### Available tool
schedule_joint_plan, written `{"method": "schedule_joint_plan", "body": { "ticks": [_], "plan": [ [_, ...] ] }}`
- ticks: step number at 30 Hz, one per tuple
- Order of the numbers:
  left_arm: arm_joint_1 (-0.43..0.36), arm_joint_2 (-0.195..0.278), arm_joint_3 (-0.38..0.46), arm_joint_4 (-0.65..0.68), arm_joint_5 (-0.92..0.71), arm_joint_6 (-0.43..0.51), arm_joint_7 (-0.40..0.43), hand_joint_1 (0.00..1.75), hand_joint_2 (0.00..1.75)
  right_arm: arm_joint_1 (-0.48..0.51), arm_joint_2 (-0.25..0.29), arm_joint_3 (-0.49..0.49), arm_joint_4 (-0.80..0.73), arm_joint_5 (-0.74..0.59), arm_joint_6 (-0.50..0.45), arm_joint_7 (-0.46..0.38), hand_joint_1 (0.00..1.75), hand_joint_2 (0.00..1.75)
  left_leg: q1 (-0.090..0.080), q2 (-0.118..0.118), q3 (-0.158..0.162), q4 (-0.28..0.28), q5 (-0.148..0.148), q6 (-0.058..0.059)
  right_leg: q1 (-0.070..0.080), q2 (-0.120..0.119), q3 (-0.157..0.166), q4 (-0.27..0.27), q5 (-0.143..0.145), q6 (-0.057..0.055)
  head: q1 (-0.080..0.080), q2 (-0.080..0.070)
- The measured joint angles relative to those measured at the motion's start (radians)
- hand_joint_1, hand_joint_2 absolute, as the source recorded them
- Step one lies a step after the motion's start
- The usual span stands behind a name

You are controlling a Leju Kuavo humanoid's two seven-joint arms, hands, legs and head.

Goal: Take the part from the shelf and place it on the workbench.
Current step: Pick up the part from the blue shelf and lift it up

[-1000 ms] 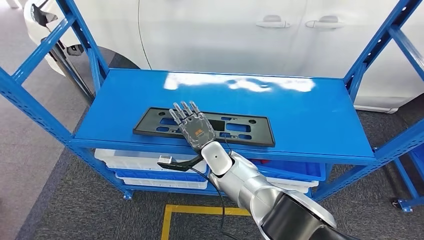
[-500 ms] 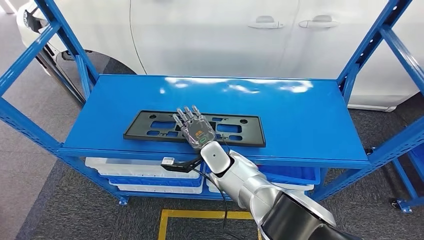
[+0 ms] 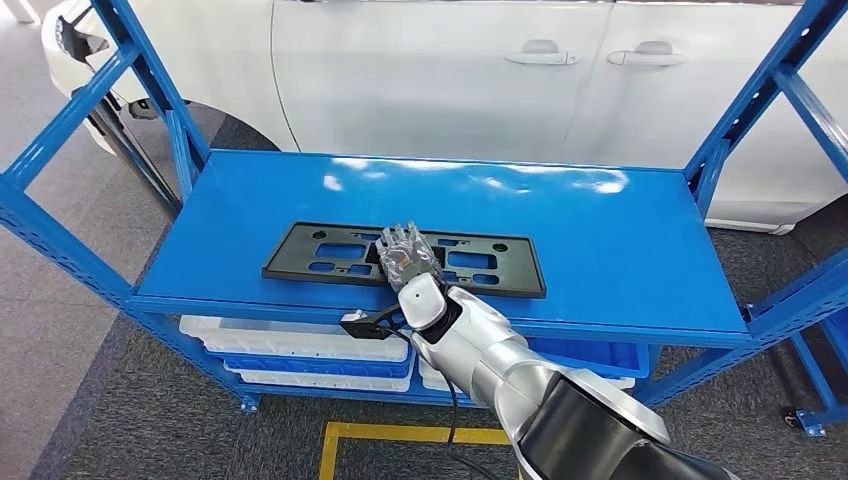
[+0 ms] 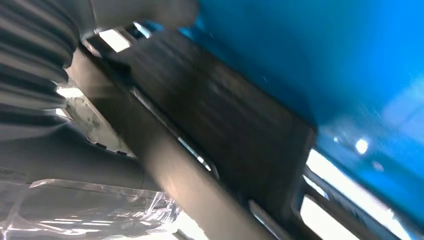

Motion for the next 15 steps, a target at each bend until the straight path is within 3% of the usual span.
{"method": "schedule_joint_plan", "body": {
  "ticks": [2,4,6,9,10,11,12,15],
  "plan": [
    [-0.001,0.000,0.000,0.000,0.000,0.000,-0.002,0.00,0.00,0.000,0.000,-0.003,0.000,-0.005,0.010,0.009,1.75,1.75,-0.002,-0.001,-0.002,0.004,-0.003,-0.011,0.004,0.002,0.021,-0.052,0.012,-0.008,0.000,0.000],
    [-0.001,0.000,0.000,0.000,0.000,0.002,-0.004,0.00,0.00,-0.001,0.000,-0.007,0.000,-0.009,0.016,0.015,1.75,1.75,0.000,0.000,-0.002,0.004,-0.004,-0.024,0.005,0.003,0.021,-0.054,0.016,-0.019,0.000,0.000],
    [-0.002,-0.001,0.000,0.000,0.000,0.002,-0.006,0.00,0.00,-0.003,0.002,-0.012,0.000,-0.011,0.019,0.022,1.75,1.75,0.003,0.000,-0.016,0.036,-0.027,-0.034,0.002,0.001,0.025,-0.060,0.020,-0.030,0.000,0.000],
    [0.000,-0.002,0.000,0.000,0.000,-0.008,-0.015,0.00,0.00,-0.003,0.003,-0.020,0.000,-0.012,0.021,0.026,1.75,1.75,0.006,0.001,-0.098,0.218,-0.120,-0.045,0.002,-0.003,0.026,-0.063,0.021,-0.037,0.000,0.000],
    [0.001,-0.002,0.000,0.000,0.000,-0.012,-0.018,0.00,0.00,-0.003,0.003,-0.023,0.000,-0.012,0.021,0.026,1.75,1.75,0.006,0.001,-0.124,0.274,-0.138,-0.047,0.003,-0.003,0.027,-0.063,0.020,-0.038,0.000,0.000],
    [0.002,-0.002,0.000,0.000,0.000,-0.015,-0.020,0.00,0.00,-0.002,0.003,-0.026,0.000,-0.013,0.022,0.027,1.75,1.75,0.006,0.001,-0.136,0.298,-0.137,-0.048,0.004,-0.003,0.028,-0.062,0.020,-0.038,0.000,0.000],
    [0.002,-0.002,0.000,0.000,0.000,-0.017,-0.022,0.00,0.00,-0.002,0.003,-0.027,0.001,-0.013,0.023,0.028,1.75,1.75,0.006,0.001,-0.128,0.279,-0.116,-0.047,0.004,-0.002,0.029,-0.062,0.019,-0.037,0.000,0.000],
    [0.001,-0.002,0.000,0.000,0.000,-0.021,-0.030,0.00,0.00,-0.004,0.003,-0.030,0.001,-0.013,0.027,0.028,1.75,1.75,0.005,0.001,-0.031,0.075,-0.020,-0.037,0.006,0.001,0.034,-0.061,0.015,-0.031,0.000,0.000]
  ]
}}
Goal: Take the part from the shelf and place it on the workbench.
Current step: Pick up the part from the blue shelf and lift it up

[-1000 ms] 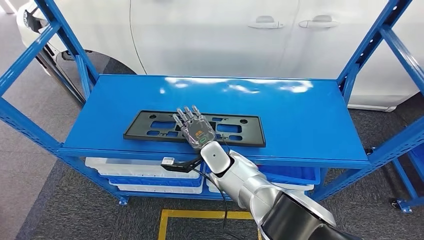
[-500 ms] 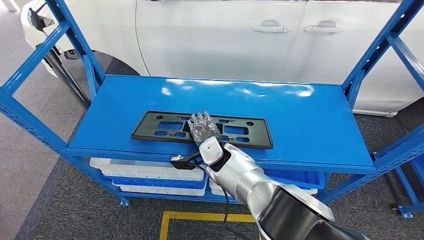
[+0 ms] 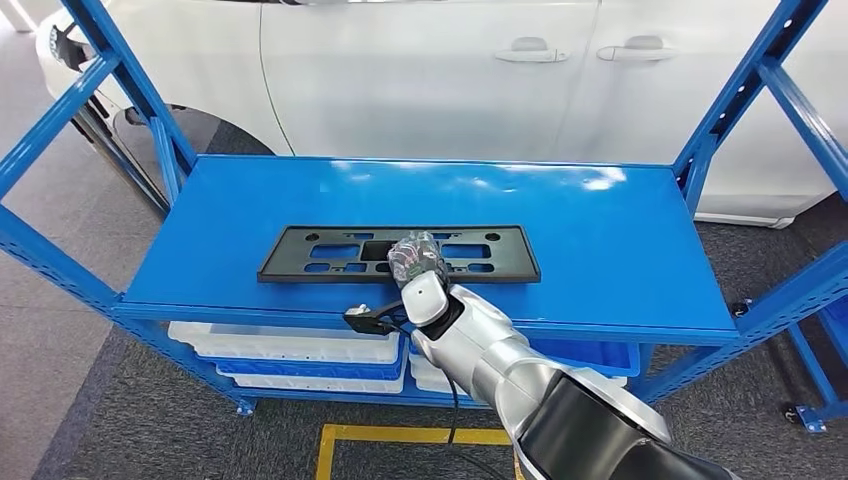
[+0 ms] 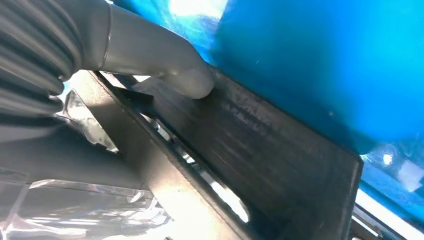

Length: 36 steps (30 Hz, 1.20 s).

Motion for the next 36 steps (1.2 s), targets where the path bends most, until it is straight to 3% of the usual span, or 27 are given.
{"method": "schedule_joint_plan", "body": {
  "ticks": [2,4,6,7,9,10,11,12,13,14,16,17,21,23,25,26,27,28,29,31,32,36],
  "plan": [
    [-0.002,0.000,0.000,0.000,0.000,-0.008,-0.011,0.00,0.00,-0.002,0.000,-0.005,0.000,-0.001,0.003,0.001,1.75,1.75,-0.004,0.000,0.030,-0.066,0.013,0.011,0.003,0.003,-0.003,0.001,0.000,0.009,0.000,0.000],
    [-0.002,0.000,0.000,0.000,0.000,-0.017,-0.027,0.00,0.00,-0.002,0.000,-0.013,0.000,-0.004,-0.002,-0.003,1.75,1.75,-0.005,0.000,0.031,-0.070,0.013,0.024,0.004,0.005,-0.004,-0.001,0.001,0.021,0.000,0.000],
    [-0.003,0.000,0.000,0.000,0.000,-0.032,-0.048,0.00,0.00,-0.004,0.000,-0.023,0.000,-0.009,-0.010,-0.013,1.75,1.75,-0.002,0.001,0.035,-0.077,0.017,0.036,0.003,0.004,-0.012,0.021,-0.017,0.032,0.000,0.000],
    [-0.004,-0.001,0.000,0.000,0.000,-0.043,-0.059,0.00,0.00,-0.005,-0.001,-0.029,0.000,-0.014,-0.016,-0.021,1.75,1.75,0.001,0.003,0.036,-0.080,0.020,0.041,0.002,0.004,-0.030,0.061,-0.042,0.036,0.000,0.000],
    [-0.003,0.000,0.001,0.000,0.000,-0.066,-0.080,0.00,0.00,-0.002,-0.002,-0.041,0.000,-0.026,-0.038,-0.040,1.75,1.75,0.000,0.004,0.033,-0.080,0.020,0.045,-0.001,0.002,-0.094,0.195,-0.108,0.041,0.000,0.000],
    [-0.003,0.000,0.002,0.000,0.000,-0.076,-0.088,0.00,0.00,0.000,-0.003,-0.049,0.000,-0.037,-0.057,-0.052,1.75,1.75,-0.001,0.005,0.033,-0.080,0.020,0.046,-0.002,0.002,-0.126,0.258,-0.129,0.043,0.000,0.000],
    [-0.002,0.000,0.004,0.000,0.000,-0.083,-0.093,0.00,0.00,0.002,-0.005,-0.058,0.000,-0.052,-0.080,-0.066,1.75,1.75,-0.001,0.005,0.033,-0.080,0.020,0.046,-0.003,0.002,-0.144,0.291,-0.132,0.044,0.000,0.000],
    [-0.002,0.000,0.006,0.000,0.000,-0.089,-0.096,0.00,0.00,0.004,-0.006,-0.070,0.000,-0.072,-0.107,-0.085,1.75,1.75,-0.001,0.004,0.033,-0.079,0.019,0.045,-0.003,0.001,-0.143,0.283,-0.114,0.044,0.000,0.000],
    [-0.002,-0.001,0.009,0.000,0.000,-0.093,-0.098,0.00,0.00,0.005,-0.006,-0.084,-0.002,-0.095,-0.134,-0.106,1.75,1.75,-0.001,0.004,0.034,-0.077,0.017,0.044,-0.004,0.001,-0.123,0.234,-0.080,0.043,0.000,0.000],
    [-0.002,-0.002,0.013,0.000,0.000,-0.096,-0.100,0.00,0.00,0.005,-0.006,-0.100,-0.005,-0.122,-0.162,-0.131,1.75,1.75,-0.001,0.003,0.034,-0.074,0.015,0.041,-0.004,0.001,-0.091,0.160,-0.040,0.040,0.000,0.000],
    [-0.003,-0.003,0.020,0.000,0.000,-0.095,-0.100,0.00,0.00,0.005,-0.004,-0.136,-0.018,-0.181,-0.217,-0.183,1.75,1.75,-0.005,0.002,0.029,-0.066,0.010,0.033,-0.003,0.001,-0.040,0.042,0.005,0.033,0.000,0.000],
    [-0.002,-0.003,0.024,0.000,0.000,-0.089,-0.099,0.00,0.00,0.004,-0.002,-0.156,-0.028,-0.218,-0.247,-0.214,1.75,1.75,-0.006,0.002,0.025,-0.064,0.009,0.029,-0.001,0.001,-0.032,0.018,0.010,0.029,0.000,0.000],
    [0.004,-0.003,0.046,0.000,0.000,-0.065,-0.100,0.00,0.00,0.000,0.000,-0.238,-0.104,-0.406,-0.352,-0.367,1.75,1.75,-0.003,0.002,0.015,-0.048,-0.005,0.009,-0.002,0.001,-0.033,0.009,0.011,0.007,0.000,0.000],
    [0.008,-0.002,0.060,0.000,0.000,-0.063,-0.103,0.00,0.00,0.005,0.000,-0.290,-0.182,-0.544,-0.365,-0.472,1.75,1.75,-0.001,0.002,-0.025,0.037,-0.052,0.000,-0.005,0.000,-0.029,0.005,0.012,-0.002,0.000,0.000],
    [0.012,-0.002,0.074,0.000,0.000,-0.063,-0.115,0.00,0.00,0.035,-0.005,-0.355,-0.302,-0.745,-0.325,-0.595,1.75,1.75,0.000,0.002,-0.091,0.172,-0.107,-0.006,-0.003,-0.001,-0.028,0.006,0.009,-0.007,0.000,0.000],
    [0.015,-0.002,0.082,0.000,0.000,-0.062,-0.121,0.00,0.00,0.064,-0.012,-0.387,-0.382,-0.874,-0.284,-0.652,1.75,1.75,0.001,0.002,-0.115,0.215,-0.115,-0.007,-0.002,-0.001,-0.027,0.006,0.007,-0.008,0.000,0.000],
    [0.018,-0.001,0.090,0.000,0.000,-0.059,-0.126,0.00,0.00,0.098,-0.022,-0.417,-0.472,-1.007,-0.239,-0.698,1.75,1.75,0.001,0.002,-0.122,0.223,-0.104,-0.006,-0.001,-0.003,-0.024,0.007,0.004,-0.007,0.000,0.000],
    [0.019,0.000,0.096,0.000,0.000,-0.055,-0.128,0.00,0.00,0.133,-0.036,-0.443,-0.568,-1.131,-0.197,-0.730,1.75,1.75,0.001,0.002,-0.108,0.187,-0.073,-0.004,-0.001,-0.004,-0.020,0.008,0.000,-0.005,0.000,0.000],
    [0.021,0.001,0.102,0.000,0.000,-0.050,-0.128,0.00,0.00,0.166,-0.051,-0.467,-0.667,-1.241,-0.158,-0.753,1.75,1.75,0.001,0.002,-0.078,0.119,-0.032,-0.001,-0.001,-0.005,-0.014,0.009,-0.004,-0.003,0.000,0.000],
    [0.023,0.005,0.112,0.000,0.000,-0.037,-0.126,0.00,0.00,0.226,-0.080,-0.508,-0.842,-1.396,-0.102,-0.786,1.75,1.75,-0.002,0.000,-0.015,-0.007,0.018,0.008,0.001,-0.007,-0.008,0.010,-0.011,0.005,0.000,0.000],
    [0.025,0.007,0.118,0.000,0.000,-0.031,-0.124,0.00,0.00,0.258,-0.093,-0.524,-0.921,-1.459,-0.075,-0.805,1.75,1.75,-0.004,0.000,0.001,-0.040,0.023,0.013,0.002,-0.007,-0.008,0.010,-0.013,0.009,0.000,0.000],
    [0.035,0.010,0.143,0.000,0.000,-0.024,-0.126,0.00,0.00,0.405,-0.144,-0.558,-1.191,-1.669,0.072,-0.858,1.75,1.75,-0.004,0.001,0.012,-0.062,0.014,0.035,0.002,-0.005,-0.009,0.016,-0.025,0.030,0.000,0.000]
  ]
}}
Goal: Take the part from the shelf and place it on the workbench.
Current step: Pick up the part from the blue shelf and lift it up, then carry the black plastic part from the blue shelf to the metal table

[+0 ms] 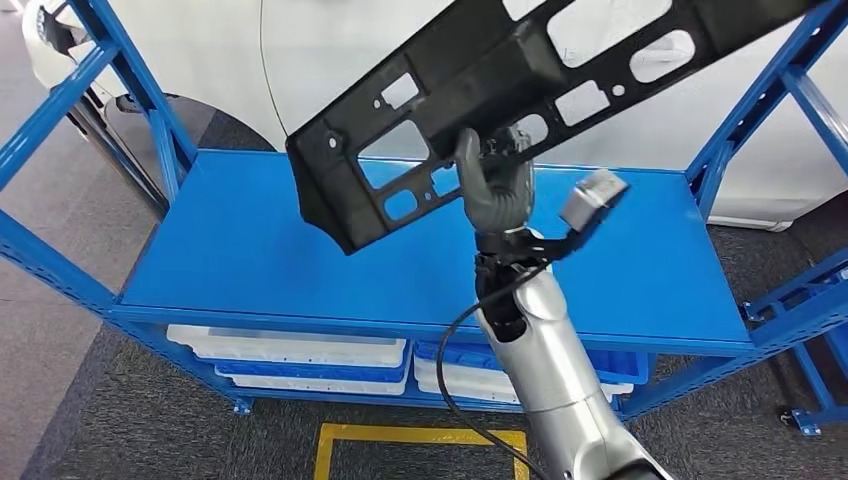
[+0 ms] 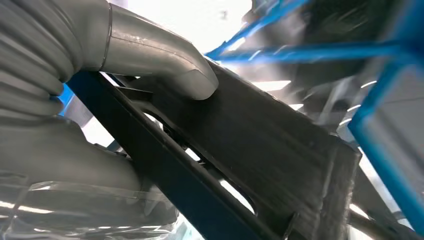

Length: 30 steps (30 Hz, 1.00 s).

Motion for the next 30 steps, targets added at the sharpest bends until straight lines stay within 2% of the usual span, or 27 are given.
{"method": "schedule_joint_plan", "body": {
  "ticks": [1,2,4,5,6,7,9,10,11,12,15,16,18,20,21,22,23,25,26,27,30],
  "plan": [
    [0.001,0.000,0.006,0.000,0.000,-0.004,-0.003,0.00,0.00,0.031,-0.010,-0.002,-0.052,-0.037,0.043,-0.008,1.75,1.75,0.002,0.001,0.002,-0.004,0.001,0.006,-0.001,0.001,-0.010,0.024,-0.018,0.005,0.000,0.000],
    [0.001,0.000,0.013,0.000,0.000,-0.012,-0.006,0.00,0.00,0.061,-0.021,-0.003,-0.101,-0.065,0.084,-0.015,1.75,1.75,0.003,0.001,0.004,-0.006,0.001,0.012,-0.002,0.001,-0.031,0.070,-0.045,0.008,0.000,0.000],
    [0.002,0.002,0.027,0.000,0.000,-0.028,-0.011,0.00,0.00,0.122,-0.043,-0.001,-0.191,-0.100,0.156,-0.030,1.75,1.75,0.001,0.001,0.004,-0.006,-0.001,0.019,-0.004,0.001,-0.097,0.206,-0.106,0.012,0.000,0.000],
    [0.003,0.003,0.034,0.000,0.000,-0.035,-0.012,0.00,0.00,0.152,-0.052,0.003,-0.230,-0.109,0.184,-0.036,1.75,1.75,0.000,0.000,0.004,-0.005,-0.002,0.020,-0.005,0.001,-0.126,0.261,-0.121,0.014,0.000,0.000],
    [0.004,0.004,0.041,0.000,0.000,-0.038,-0.011,0.00,0.00,0.181,-0.061,0.009,-0.266,-0.114,0.209,-0.045,1.75,1.75,0.000,0.000,0.005,-0.004,-0.004,0.020,-0.007,0.001,-0.140,0.282,-0.117,0.015,0.000,0.000],
    [0.005,0.005,0.047,0.000,0.000,-0.041,-0.008,0.00,0.00,0.207,-0.069,0.018,-0.298,-0.113,0.230,-0.054,1.75,1.75,0.000,-0.001,0.006,-0.002,-0.005,0.019,-0.008,0.001,-0.134,0.262,-0.094,0.016,0.000,0.000],
    [0.007,0.005,0.056,0.000,0.000,-0.043,0.004,0.00,0.00,0.247,-0.082,0.044,-0.355,-0.107,0.270,-0.075,1.75,1.75,0.000,-0.002,0.007,0.005,-0.009,0.014,-0.012,0.001,-0.076,0.132,-0.025,0.014,0.000,0.000],
    [0.007,0.007,0.059,0.000,0.000,-0.042,0.011,0.00,0.00,0.261,-0.087,0.060,-0.378,-0.102,0.285,-0.083,1.75,1.75,-0.002,-0.002,0.006,0.011,-0.012,0.010,-0.011,0.001,-0.049,0.071,0.000,0.012,0.000,0.000],
    [0.008,0.008,0.062,0.001,0.000,-0.039,0.018,0.00,0.00,0.274,-0.092,0.076,-0.399,-0.097,0.295,-0.090,1.75,1.75,-0.003,-0.002,0.005,0.015,-0.014,0.005,-0.011,0.002,-0.031,0.031,0.013,0.009,0.000,0.000],
    [0.009,0.010,0.065,0.001,0.000,-0.035,0.024,0.00,0.00,0.286,-0.096,0.092,-0.415,-0.088,0.300,-0.097,1.75,1.75,-0.005,-0.002,0.003,0.017,-0.015,0.001,-0.009,0.003,-0.026,0.017,0.016,0.005,0.000,0.000],
    [0.013,0.015,0.072,0.002,0.000,-0.016,0.045,0.00,0.00,0.314,-0.106,0.129,-0.445,-0.047,0.299,-0.119,1.75,1.75,-0.004,-0.002,0.001,0.021,-0.019,-0.014,-0.008,0.002,-0.028,0.012,0.024,-0.011,0.000,0.000],
    [0.014,0.016,0.074,0.002,0.000,-0.011,0.053,0.00,0.00,0.318,-0.109,0.139,-0.450,-0.032,0.299,-0.128,1.75,1.75,-0.002,-0.002,-0.006,0.038,-0.038,-0.019,-0.010,0.001,-0.030,0.009,0.029,-0.018,0.000,0.000],
    [0.016,0.018,0.076,0.003,0.000,-0.004,0.070,0.00,0.00,0.325,-0.116,0.158,-0.459,-0.004,0.306,-0.145,1.75,1.75,0.000,-0.001,-0.039,0.133,-0.111,-0.028,-0.011,-0.002,-0.036,0.006,0.038,-0.029,0.000,0.000],
    [0.017,0.020,0.076,0.003,0.000,0.002,0.086,0.00,0.00,0.335,-0.122,0.170,-0.468,0.015,0.318,-0.156,1.75,1.75,0.001,-0.001,-0.078,0.260,-0.182,-0.034,-0.009,-0.002,-0.048,0.006,0.047,-0.033,0.000,0.000],
    [0.018,0.021,0.075,0.003,-0.001,0.006,0.093,0.00,0.00,0.339,-0.125,0.173,-0.474,0.019,0.327,-0.158,1.75,1.75,0.001,-0.001,-0.081,0.290,-0.195,-0.034,-0.008,-0.002,-0.054,0.007,0.053,-0.033,0.000,0.000],
    [0.019,0.021,0.075,0.003,-0.001,0.009,0.099,0.00,0.00,0.342,-0.127,0.174,-0.479,0.022,0.335,-0.160,1.75,1.75,0.001,-0.001,-0.064,0.280,-0.189,-0.033,-0.007,-0.002,-0.061,0.007,0.059,-0.032,0.000,0.000],
    [0.019,0.022,0.075,0.003,-0.001,0.013,0.105,0.00,0.00,0.344,-0.129,0.175,-0.485,0.022,0.344,-0.161,1.75,1.75,0.001,-0.001,-0.026,0.230,-0.168,-0.030,-0.006,-0.002,-0.067,0.007,0.065,-0.031,0.000,0.000],
    [0.017,0.023,0.075,0.003,-0.001,0.019,0.113,0.00,0.00,0.346,-0.131,0.176,-0.497,0.026,0.362,-0.163,1.75,1.75,-0.002,-0.001,0.073,0.078,-0.123,-0.021,-0.004,-0.001,-0.075,0.007,0.078,-0.024,0.000,0.000],
    [0.015,0.024,0.075,0.003,0.000,0.022,0.115,0.00,0.00,0.348,-0.132,0.177,-0.503,0.030,0.372,-0.164,1.75,1.75,-0.005,-0.002,0.105,0.023,-0.108,-0.017,-0.003,-0.001,-0.077,0.007,0.084,-0.019,0.000,0.000],
    [0.014,0.024,0.075,0.004,0.000,0.025,0.118,0.00,0.00,0.350,-0.132,0.177,-0.509,0.036,0.381,-0.165,1.75,1.75,-0.008,-0.003,0.119,-0.005,-0.102,-0.012,-0.004,-0.001,-0.078,0.007,0.090,-0.013,0.000,0.000],
    [0.018,0.026,0.075,0.005,0.000,0.030,0.126,0.00,0.00,0.359,-0.132,0.177,-0.519,0.051,0.400,-0.166,1.75,1.75,-0.012,-0.001,0.107,-0.013,-0.079,0.004,-0.006,0.000,-0.082,0.001,0.107,0.007,0.000,0.000]
  ]
}}
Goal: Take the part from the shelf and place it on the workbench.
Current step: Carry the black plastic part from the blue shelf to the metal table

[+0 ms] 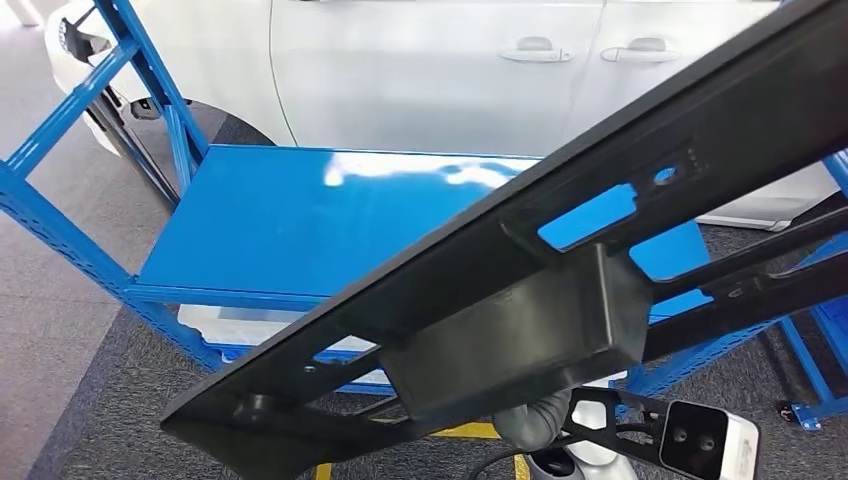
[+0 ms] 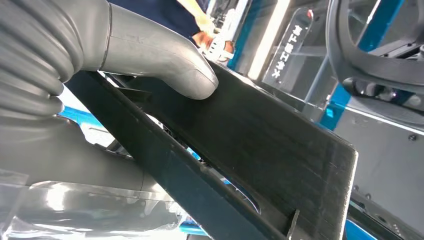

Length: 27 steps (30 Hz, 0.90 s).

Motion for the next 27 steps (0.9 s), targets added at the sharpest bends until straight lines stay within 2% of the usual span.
{"method": "schedule_joint_plan", "body": {
  "ticks": [1,2,4,5,6,7,8,9,11,12,13,15,16,17,18,20,21,22,23,24,25,26,27],
  "plan": [
    [0.001,0.000,0.000,0.000,0.000,0.001,0.002,0.00,0.00,0.003,0.000,0.000,-0.002,0.004,0.001,0.000,1.75,1.75,0.002,0.002,-0.006,-0.004,0.012,0.006,0.000,0.002,-0.007,0.009,-0.014,0.006,0.000,0.000],
    [0.002,0.000,0.000,0.000,0.000,0.001,0.004,0.00,0.00,0.006,-0.001,0.000,-0.003,0.007,0.001,0.000,1.75,1.75,0.004,0.005,-0.016,-0.007,0.025,0.012,0.000,0.003,-0.018,0.036,-0.049,0.010,0.000,0.000],
    [0.002,0.000,-0.001,0.000,0.000,0.003,0.007,0.00,0.00,0.008,-0.003,0.000,-0.006,0.013,-0.002,0.000,1.75,1.75,0.004,0.008,-0.042,-0.008,0.049,0.020,0.000,0.004,-0.049,0.145,-0.155,0.015,0.000,0.000],
    [0.002,0.000,-0.002,0.001,0.000,0.005,0.008,0.00,0.00,0.010,-0.004,0.000,-0.006,0.015,-0.005,0.000,1.75,1.75,0.003,0.008,-0.057,-0.007,0.059,0.021,0.000,0.004,-0.060,0.209,-0.196,0.016,0.000,0.000],
    [0.003,0.000,-0.002,0.001,-0.001,0.006,0.010,0.00,0.00,0.012,-0.005,0.000,-0.006,0.017,-0.009,0.000,1.75,1.75,0.002,0.008,-0.073,-0.005,0.069,0.021,-0.001,0.004,-0.061,0.256,-0.214,0.017,0.000,0.000],
    [0.003,0.000,-0.004,0.001,-0.001,0.007,0.013,0.00,0.00,0.013,-0.006,0.000,-0.006,0.018,-0.015,0.000,1.75,1.75,0.002,0.009,-0.088,-0.002,0.078,0.021,0.000,0.003,-0.048,0.274,-0.209,0.016,0.000,0.000],
    [0.003,0.000,-0.006,0.001,-0.002,0.007,0.015,0.00,0.00,0.013,-0.007,0.000,-0.006,0.020,-0.020,0.000,1.75,1.75,0.002,0.009,-0.103,0.001,0.086,0.019,0.000,0.003,-0.017,0.256,-0.186,0.015,0.000,0.000],
    [0.003,0.000,-0.010,0.001,-0.002,0.006,0.018,0.00,0.00,0.014,-0.008,0.000,-0.007,0.020,-0.025,0.000,1.75,1.75,0.002,0.008,-0.116,0.006,0.093,0.017,0.000,0.003,0.027,0.208,-0.162,0.013,0.000,0.000],
    [0.003,0.000,-0.018,0.001,-0.004,0.000,0.021,0.00,0.00,0.013,-0.010,0.002,-0.010,0.024,-0.035,0.000,1.75,1.75,0.000,0.007,-0.136,0.018,0.105,0.010,0.003,0.003,0.129,0.070,-0.152,0.003,0.000,0.000],
    [0.003,-0.001,-0.022,0.001,-0.005,-0.002,0.021,0.00,0.00,0.013,-0.010,0.003,-0.013,0.026,-0.039,-0.001,1.75,1.75,0.000,0.006,-0.141,0.022,0.110,0.005,0.005,0.004,0.160,0.021,-0.159,-0.002,0.000,0.000],
    [0.003,-0.001,-0.024,0.001,-0.006,-0.004,0.020,0.00,0.00,0.013,-0.012,0.003,-0.016,0.028,-0.042,-0.001,1.75,1.75,0.000,0.006,-0.144,0.023,0.117,0.000,0.008,0.004,0.176,-0.008,-0.167,-0.008,0.000,0.000],
    [0.003,-0.002,-0.028,0.001,-0.007,-0.005,0.017,0.00,0.00,0.013,-0.015,0.004,-0.018,0.029,-0.044,-0.001,1.75,1.75,0.000,0.005,-0.148,0.021,0.128,-0.012,0.007,0.003,0.169,-0.017,-0.155,-0.021,0.000,0.000],
    [0.004,-0.002,-0.031,0.001,-0.008,-0.005,0.016,0.00,0.00,0.013,-0.017,0.004,-0.019,0.029,-0.041,-0.001,1.75,1.75,0.001,0.004,-0.155,0.028,0.119,-0.017,0.005,0.002,0.162,-0.019,-0.146,-0.028,0.000,0.000],
    [0.005,-0.003,-0.034,0.001,-0.008,-0.006,0.015,0.00,0.00,0.013,-0.019,0.004,-0.019,0.029,-0.037,0.000,1.75,1.75,0.002,0.003,-0.164,0.047,0.094,-0.022,0.003,0.000,0.152,-0.022,-0.134,-0.036,0.000,0.000],
    [0.006,-0.004,-0.038,0.002,-0.008,-0.006,0.014,0.00,0.00,0.013,-0.021,0.004,-0.020,0.030,-0.033,0.000,1.75,1.75,0.005,0.003,-0.178,0.088,0.049,-0.027,0.001,-0.002,0.140,-0.023,-0.122,-0.041,0.000,0.000],
    [0.006,-0.005,-0.044,0.002,-0.008,-0.006,0.014,0.00,0.00,0.013,-0.025,0.004,-0.021,0.031,-0.029,0.000,1.75,1.75,0.009,0.003,-0.210,0.213,-0.047,-0.035,0.003,-0.002,0.113,-0.022,-0.101,-0.046,0.000,0.000],
    [0.006,-0.006,-0.046,0.002,-0.008,-0.006,0.014,0.00,0.00,0.013,-0.027,0.004,-0.021,0.032,-0.029,0.000,1.75,1.75,0.010,0.003,-0.219,0.273,-0.072,-0.039,0.004,-0.002,0.099,-0.021,-0.090,-0.045,0.000,0.000],
    [0.006,-0.006,-0.048,0.002,-0.009,-0.006,0.015,0.00,0.00,0.013,-0.029,0.004,-0.021,0.033,-0.029,0.000,1.75,1.75,0.010,0.003,-0.215,0.306,-0.073,-0.040,0.005,-0.003,0.085,-0.019,-0.080,-0.044,0.000,0.000],
    [0.006,-0.007,-0.049,0.002,-0.009,-0.004,0.016,0.00,0.00,0.013,-0.032,0.004,-0.021,0.034,-0.029,0.000,1.75,1.75,0.010,0.003,-0.195,0.304,-0.054,-0.040,0.005,-0.003,0.071,-0.017,-0.070,-0.043,0.000,0.000],
    [0.006,-0.008,-0.051,0.002,-0.009,-0.002,0.017,0.00,0.00,0.013,-0.034,0.004,-0.021,0.035,-0.029,0.000,1.75,1.75,0.010,0.003,-0.156,0.264,-0.026,-0.038,0.005,-0.003,0.057,-0.015,-0.060,-0.041,0.000,0.000],
    [0.005,-0.009,-0.051,0.002,-0.008,0.000,0.018,0.00,0.00,0.012,-0.036,0.005,-0.021,0.035,-0.029,0.000,1.75,1.75,0.010,0.003,-0.102,0.194,-0.006,-0.033,0.006,-0.003,0.046,-0.013,-0.051,-0.038,0.000,0.000],
    [0.003,-0.009,-0.052,0.002,-0.008,0.001,0.020,0.00,0.00,0.010,-0.039,0.007,-0.021,0.035,-0.028,0.000,1.75,1.75,0.008,0.002,-0.044,0.110,0.000,-0.028,0.007,-0.003,0.037,-0.010,-0.042,-0.034,0.000,0.000],
    [0.001,-0.010,-0.053,0.002,-0.007,0.003,0.021,0.00,0.00,0.007,-0.042,0.009,-0.021,0.033,-0.028,0.000,1.75,1.75,0.006,0.002,-0.002,0.046,-0.002,-0.022,0.008,-0.003,0.032,-0.010,-0.033,-0.029,0.000,0.000]
  ]
}}
